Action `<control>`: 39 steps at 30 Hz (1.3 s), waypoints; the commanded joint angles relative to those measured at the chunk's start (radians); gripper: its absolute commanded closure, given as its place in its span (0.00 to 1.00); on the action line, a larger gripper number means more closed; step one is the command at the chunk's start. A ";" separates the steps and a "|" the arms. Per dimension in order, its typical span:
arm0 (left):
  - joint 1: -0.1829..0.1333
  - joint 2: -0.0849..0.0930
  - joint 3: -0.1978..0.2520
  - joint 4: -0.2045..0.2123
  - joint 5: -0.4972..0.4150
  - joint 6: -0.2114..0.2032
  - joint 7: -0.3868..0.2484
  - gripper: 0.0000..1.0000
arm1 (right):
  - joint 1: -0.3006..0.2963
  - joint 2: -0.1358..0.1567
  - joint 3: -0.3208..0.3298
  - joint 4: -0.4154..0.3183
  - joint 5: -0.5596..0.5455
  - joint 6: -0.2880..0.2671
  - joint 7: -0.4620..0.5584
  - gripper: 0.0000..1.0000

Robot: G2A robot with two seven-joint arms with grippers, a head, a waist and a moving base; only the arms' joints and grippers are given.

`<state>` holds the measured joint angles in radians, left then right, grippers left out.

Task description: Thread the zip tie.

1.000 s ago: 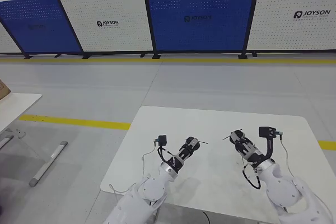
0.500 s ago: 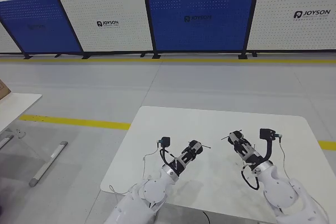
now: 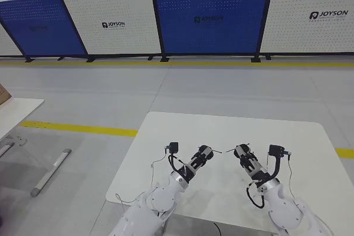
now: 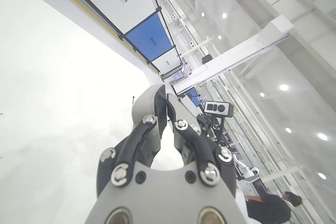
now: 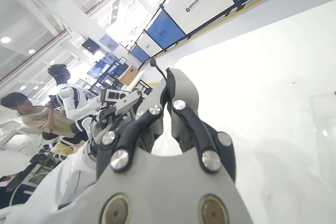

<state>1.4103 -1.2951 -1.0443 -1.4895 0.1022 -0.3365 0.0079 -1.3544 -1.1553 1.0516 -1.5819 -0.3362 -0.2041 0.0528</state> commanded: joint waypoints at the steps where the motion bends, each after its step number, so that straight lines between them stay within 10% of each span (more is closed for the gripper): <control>1: 0.000 0.000 0.000 0.000 0.000 0.000 0.000 1.00 | 0.000 0.000 0.001 0.000 0.000 0.000 0.002 1.00; 16: 0.000 0.000 0.000 0.000 0.000 0.000 0.000 1.00 | -0.063 -0.013 0.004 -0.040 -0.016 0.025 -0.133 1.00; 22: 0.000 0.000 0.000 0.000 0.000 0.000 0.000 1.00 | -0.072 -0.027 -0.028 -0.065 -0.054 0.128 -0.142 1.00; 39: 0.000 0.000 0.000 0.000 0.000 0.000 0.000 1.00 | -0.078 -0.036 -0.018 -0.071 -0.010 0.113 -0.138 1.00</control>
<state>1.4104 -1.2951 -1.0445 -1.4896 0.1022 -0.3364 0.0083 -1.4321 -1.1906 1.0304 -1.6525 -0.3459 -0.0868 -0.0827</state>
